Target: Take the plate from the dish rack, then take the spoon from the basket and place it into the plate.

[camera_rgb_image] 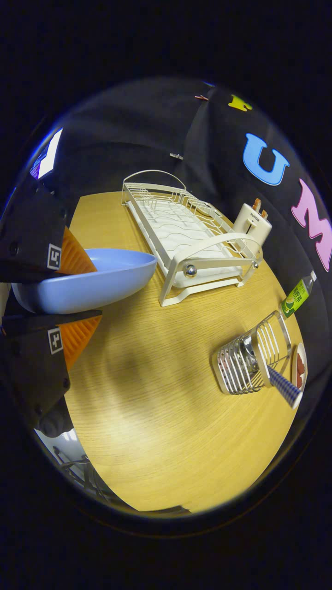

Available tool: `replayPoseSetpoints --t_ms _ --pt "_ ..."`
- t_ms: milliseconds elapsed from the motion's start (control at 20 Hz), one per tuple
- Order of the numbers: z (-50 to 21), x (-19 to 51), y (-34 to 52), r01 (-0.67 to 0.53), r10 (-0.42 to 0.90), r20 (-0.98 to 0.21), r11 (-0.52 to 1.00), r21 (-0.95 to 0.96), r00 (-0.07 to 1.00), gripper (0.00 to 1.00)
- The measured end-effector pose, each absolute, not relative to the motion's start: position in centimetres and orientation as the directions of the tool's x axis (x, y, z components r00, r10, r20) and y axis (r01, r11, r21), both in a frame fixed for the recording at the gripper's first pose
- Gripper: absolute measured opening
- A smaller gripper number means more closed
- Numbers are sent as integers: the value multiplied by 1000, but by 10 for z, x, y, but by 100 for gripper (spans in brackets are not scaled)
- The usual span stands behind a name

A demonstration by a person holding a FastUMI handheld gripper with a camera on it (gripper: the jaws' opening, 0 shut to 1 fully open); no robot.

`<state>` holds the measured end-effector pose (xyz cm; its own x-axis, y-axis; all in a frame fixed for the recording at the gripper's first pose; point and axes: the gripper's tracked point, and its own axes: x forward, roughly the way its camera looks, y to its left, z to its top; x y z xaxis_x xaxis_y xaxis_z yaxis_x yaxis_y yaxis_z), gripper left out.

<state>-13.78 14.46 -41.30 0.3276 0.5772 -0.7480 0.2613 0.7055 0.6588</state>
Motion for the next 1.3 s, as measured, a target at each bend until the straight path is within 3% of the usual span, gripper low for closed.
replayPoseSetpoints --t_ms 250,400,650,750,900,950,1100,1300 --pt "-430 -134 154 294 595 -733 673 679 331 31" --pt "-440 -132 144 278 533 -778 732 621 334 47" --pt "-451 -131 128 256 447 -831 805 535 330 60" --pt "-450 -134 120 253 427 -841 819 515 331 61" --pt "-445 -133 111 266 419 -837 812 519 353 81" --pt "-440 -132 109 260 418 -833 813 521 363 83" --pt "-409 -128 109 157 453 -790 819 551 413 91" --pt "-344 -113 112 -99 503 -698 840 533 509 99"
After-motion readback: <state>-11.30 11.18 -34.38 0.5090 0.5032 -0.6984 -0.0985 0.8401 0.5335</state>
